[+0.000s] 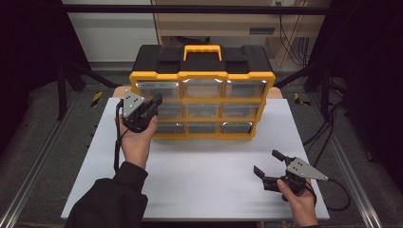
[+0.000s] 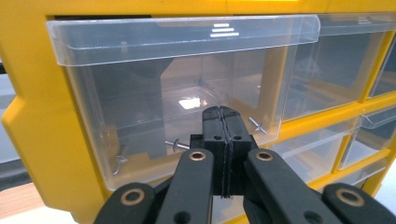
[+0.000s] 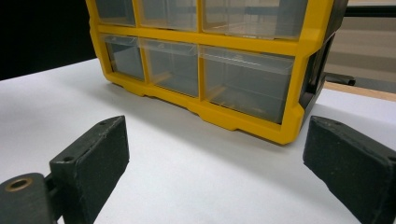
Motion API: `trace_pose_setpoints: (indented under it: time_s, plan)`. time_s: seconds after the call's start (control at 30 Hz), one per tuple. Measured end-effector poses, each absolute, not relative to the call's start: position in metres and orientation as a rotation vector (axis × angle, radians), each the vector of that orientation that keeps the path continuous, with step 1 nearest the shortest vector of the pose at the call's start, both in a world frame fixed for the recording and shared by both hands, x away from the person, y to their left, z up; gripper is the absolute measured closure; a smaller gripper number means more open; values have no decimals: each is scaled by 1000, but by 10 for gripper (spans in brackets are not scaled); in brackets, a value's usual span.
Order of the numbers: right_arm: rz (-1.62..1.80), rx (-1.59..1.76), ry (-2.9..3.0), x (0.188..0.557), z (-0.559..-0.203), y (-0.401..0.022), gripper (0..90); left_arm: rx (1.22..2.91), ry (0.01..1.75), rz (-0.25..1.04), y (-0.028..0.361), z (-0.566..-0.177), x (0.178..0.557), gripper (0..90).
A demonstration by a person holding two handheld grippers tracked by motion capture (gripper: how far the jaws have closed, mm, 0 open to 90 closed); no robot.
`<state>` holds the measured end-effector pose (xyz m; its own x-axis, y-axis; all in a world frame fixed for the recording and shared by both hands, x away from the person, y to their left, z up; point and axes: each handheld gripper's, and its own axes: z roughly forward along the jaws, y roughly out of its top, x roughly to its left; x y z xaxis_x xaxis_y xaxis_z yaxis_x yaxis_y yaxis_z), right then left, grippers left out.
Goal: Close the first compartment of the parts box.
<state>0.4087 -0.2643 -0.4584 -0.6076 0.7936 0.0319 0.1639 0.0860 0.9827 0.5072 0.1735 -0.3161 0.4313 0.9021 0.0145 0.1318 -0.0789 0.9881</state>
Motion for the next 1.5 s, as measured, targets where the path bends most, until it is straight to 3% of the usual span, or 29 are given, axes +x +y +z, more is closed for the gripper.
trace_pose_setpoints:
  time_s: [1.07,1.5]
  plan:
    - [1553,935,1857,409,-459,-265,71,1538,953,835,169,-318,523,895]
    - [1552,946,1853,409,-459,-265,66,1565,889,833,171,-332,504,877]
